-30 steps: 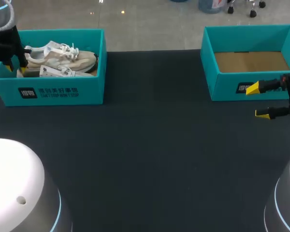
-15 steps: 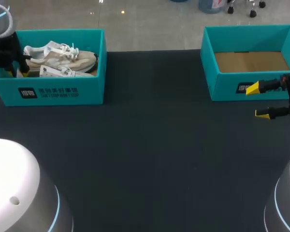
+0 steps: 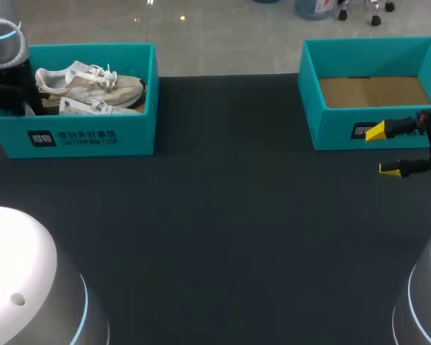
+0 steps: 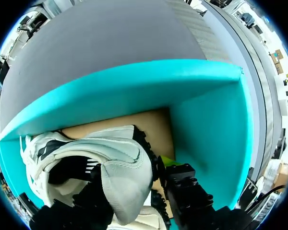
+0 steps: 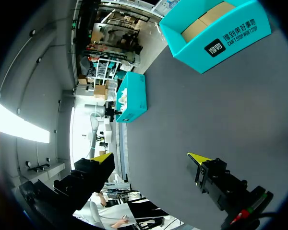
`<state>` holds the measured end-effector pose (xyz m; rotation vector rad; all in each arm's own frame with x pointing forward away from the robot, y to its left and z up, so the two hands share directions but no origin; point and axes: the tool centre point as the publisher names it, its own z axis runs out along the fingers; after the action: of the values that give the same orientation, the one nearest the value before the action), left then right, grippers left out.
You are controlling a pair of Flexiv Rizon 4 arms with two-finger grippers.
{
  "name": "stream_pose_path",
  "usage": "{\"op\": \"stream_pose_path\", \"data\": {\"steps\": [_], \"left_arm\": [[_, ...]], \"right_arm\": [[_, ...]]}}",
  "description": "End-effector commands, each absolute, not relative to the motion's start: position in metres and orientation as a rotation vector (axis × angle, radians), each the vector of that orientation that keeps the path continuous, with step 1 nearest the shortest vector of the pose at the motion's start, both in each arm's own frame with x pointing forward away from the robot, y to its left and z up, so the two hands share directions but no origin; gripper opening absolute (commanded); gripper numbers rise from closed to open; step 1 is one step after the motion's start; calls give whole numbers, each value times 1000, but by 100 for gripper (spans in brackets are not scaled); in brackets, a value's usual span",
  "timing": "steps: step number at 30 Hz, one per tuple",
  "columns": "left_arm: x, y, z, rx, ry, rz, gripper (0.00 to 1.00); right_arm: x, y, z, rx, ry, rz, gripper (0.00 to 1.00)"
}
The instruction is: Take the shoe out of the shoebox, open the shoe tongue, remove and reinsert the insole, then place the shoe into the shoebox
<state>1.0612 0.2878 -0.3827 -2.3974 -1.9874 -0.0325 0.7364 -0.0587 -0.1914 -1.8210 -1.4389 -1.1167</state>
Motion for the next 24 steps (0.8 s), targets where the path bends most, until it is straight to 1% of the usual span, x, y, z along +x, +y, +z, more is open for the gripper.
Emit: {"op": "stream_pose_path", "data": {"steps": [1, 2, 3, 14, 24], "left_arm": [[1065, 286, -387, -2399, -1978, -16, 15], [1065, 287, -386, -2398, -1971, -16, 2], [1065, 287, -385, -2399, -1969, -19, 0], [1061, 292, -359, -2419, -1907, -65, 0], [1050, 297, -296, -2368, -1869, -114, 0]], "right_arm": [[736, -58, -191, -1826, -1440, -1113, 100], [736, -58, -191, -1826, -1440, -1113, 100], [736, -58, -191, -1826, -1440, -1113, 100], [736, -58, -191, -1826, -1440, -1113, 100], [736, -58, -191, -1826, -1440, -1113, 100]]}}
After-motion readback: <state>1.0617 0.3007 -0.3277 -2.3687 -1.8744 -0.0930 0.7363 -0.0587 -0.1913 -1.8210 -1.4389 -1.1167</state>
